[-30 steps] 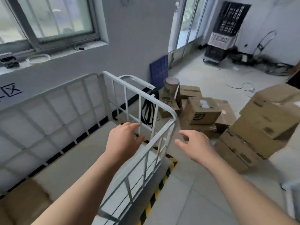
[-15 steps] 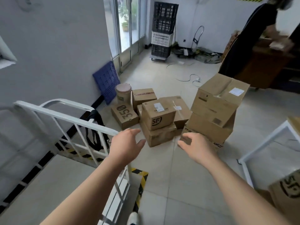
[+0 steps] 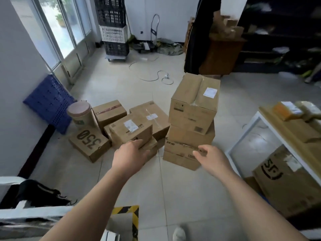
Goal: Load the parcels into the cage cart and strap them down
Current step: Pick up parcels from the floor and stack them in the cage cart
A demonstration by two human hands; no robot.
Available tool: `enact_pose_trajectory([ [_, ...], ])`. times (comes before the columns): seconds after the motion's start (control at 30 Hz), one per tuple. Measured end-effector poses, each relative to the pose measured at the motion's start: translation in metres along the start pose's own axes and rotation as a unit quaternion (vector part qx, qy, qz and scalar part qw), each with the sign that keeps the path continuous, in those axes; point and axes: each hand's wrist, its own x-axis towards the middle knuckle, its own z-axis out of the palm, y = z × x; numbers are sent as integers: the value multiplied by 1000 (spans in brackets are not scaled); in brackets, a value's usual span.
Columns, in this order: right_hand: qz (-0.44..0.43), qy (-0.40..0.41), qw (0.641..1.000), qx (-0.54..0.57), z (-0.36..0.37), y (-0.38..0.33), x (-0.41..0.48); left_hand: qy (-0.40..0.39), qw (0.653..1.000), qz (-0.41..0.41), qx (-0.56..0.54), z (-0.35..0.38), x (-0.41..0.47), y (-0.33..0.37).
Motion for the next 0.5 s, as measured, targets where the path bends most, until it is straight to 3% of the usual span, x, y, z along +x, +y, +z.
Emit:
enact_pose_trajectory([
  [0.5, 71, 29, 996, 36, -74, 74, 233, -20, 1000, 12, -5, 84, 230, 134],
])
